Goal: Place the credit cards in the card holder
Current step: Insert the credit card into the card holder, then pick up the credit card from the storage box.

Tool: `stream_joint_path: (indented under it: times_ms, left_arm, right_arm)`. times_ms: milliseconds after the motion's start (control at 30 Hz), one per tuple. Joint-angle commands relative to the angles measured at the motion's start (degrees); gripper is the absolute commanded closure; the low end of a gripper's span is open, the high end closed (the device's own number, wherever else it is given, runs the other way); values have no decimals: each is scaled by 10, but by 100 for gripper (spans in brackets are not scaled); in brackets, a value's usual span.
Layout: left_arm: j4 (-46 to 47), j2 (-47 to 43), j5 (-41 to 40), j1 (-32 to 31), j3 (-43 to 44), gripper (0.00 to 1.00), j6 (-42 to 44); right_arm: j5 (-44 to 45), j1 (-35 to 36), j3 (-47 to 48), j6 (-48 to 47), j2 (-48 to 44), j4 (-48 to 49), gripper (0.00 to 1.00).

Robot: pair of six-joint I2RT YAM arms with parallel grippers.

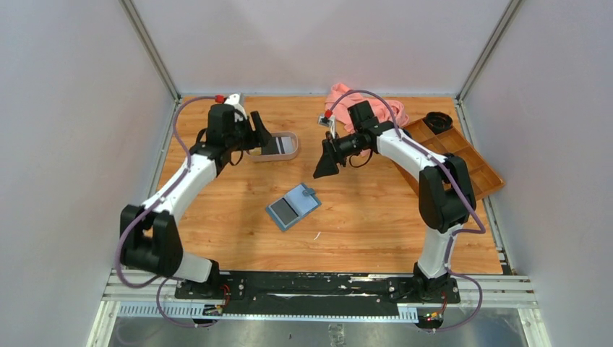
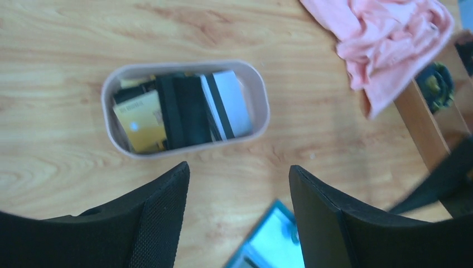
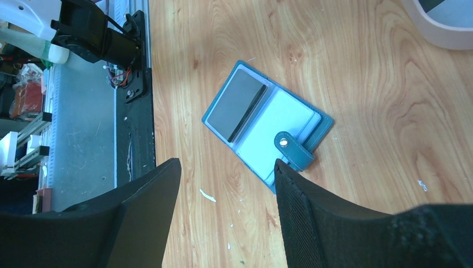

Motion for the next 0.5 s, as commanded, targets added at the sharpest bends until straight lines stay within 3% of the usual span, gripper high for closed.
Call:
stream_joint_path:
  times_ms: [0, 167, 467]
  left_arm:
    - [-92, 122, -26, 18, 112, 32, 34]
    - [-172, 247, -48, 18, 244, 36, 62]
    - [-213, 369, -38, 18, 341, 37, 80]
  right_arm:
    - [-23, -17, -5, -2, -15, -10, 34]
    - [-30, -25, -3, 2, -10, -10, 34]
    - [-44, -40, -3, 7, -3, -10, 34]
